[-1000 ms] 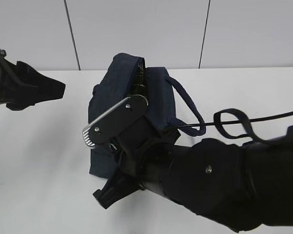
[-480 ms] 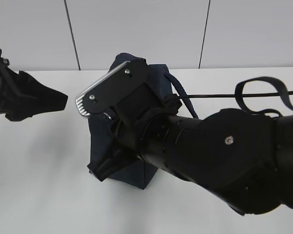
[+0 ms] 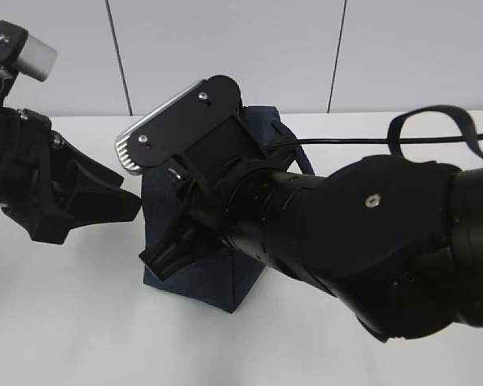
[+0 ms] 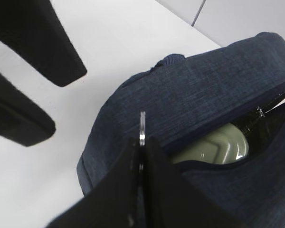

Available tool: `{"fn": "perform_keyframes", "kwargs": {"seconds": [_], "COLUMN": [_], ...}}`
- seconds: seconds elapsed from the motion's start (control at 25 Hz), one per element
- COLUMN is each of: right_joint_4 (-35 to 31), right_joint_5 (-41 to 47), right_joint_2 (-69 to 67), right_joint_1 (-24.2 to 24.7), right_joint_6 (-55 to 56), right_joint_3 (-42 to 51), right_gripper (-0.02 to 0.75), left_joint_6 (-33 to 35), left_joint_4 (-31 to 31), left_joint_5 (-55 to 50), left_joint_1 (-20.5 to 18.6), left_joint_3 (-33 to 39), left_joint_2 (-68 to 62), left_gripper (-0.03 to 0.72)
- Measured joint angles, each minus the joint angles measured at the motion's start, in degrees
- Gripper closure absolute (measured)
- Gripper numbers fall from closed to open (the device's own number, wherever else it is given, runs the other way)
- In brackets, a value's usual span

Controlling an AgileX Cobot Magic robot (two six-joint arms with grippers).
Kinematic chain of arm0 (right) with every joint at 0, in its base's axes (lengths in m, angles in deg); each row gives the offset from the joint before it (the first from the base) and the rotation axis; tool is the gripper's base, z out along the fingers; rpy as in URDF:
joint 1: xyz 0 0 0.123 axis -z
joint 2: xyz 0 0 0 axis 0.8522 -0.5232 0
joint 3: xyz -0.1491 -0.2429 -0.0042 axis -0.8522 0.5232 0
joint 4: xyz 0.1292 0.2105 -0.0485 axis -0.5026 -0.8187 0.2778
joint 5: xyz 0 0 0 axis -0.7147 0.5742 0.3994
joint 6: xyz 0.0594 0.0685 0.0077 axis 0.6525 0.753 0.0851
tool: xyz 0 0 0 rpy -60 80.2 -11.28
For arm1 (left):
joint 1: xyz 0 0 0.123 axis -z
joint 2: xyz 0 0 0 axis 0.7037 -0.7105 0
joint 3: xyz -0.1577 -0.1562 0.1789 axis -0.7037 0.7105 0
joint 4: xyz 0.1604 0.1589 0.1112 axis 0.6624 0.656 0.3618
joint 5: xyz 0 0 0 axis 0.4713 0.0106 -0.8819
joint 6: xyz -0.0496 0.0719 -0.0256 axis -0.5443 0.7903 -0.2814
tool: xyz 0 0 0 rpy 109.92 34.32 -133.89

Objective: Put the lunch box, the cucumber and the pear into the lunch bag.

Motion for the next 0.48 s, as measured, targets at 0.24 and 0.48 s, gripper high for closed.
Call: {"fn": "perform_keyframes", "kwargs": {"seconds": [0.24,0.48], "right_joint_4": [-0.3,-0.3], "right_joint_5": [0.0,0.0], "right_joint_2": [0.0,0.0], "right_joint_1": [0.0,0.0], "right_joint_6": [-0.2,-0.2], "right_joint_3": [0.0,0.0], "right_gripper": [0.738,0.738], "left_joint_6": [14.9,19.3], "left_joint_4": [-6.8,-10.1], "left_joint_5": [-3.5,-2.4], "left_joint_1": [-3.3,-3.3], "left_joint_3": [0.0,0.0], "left_joint_2": [-6.0,-10.2], "left_gripper": [0.373,0.373]}}
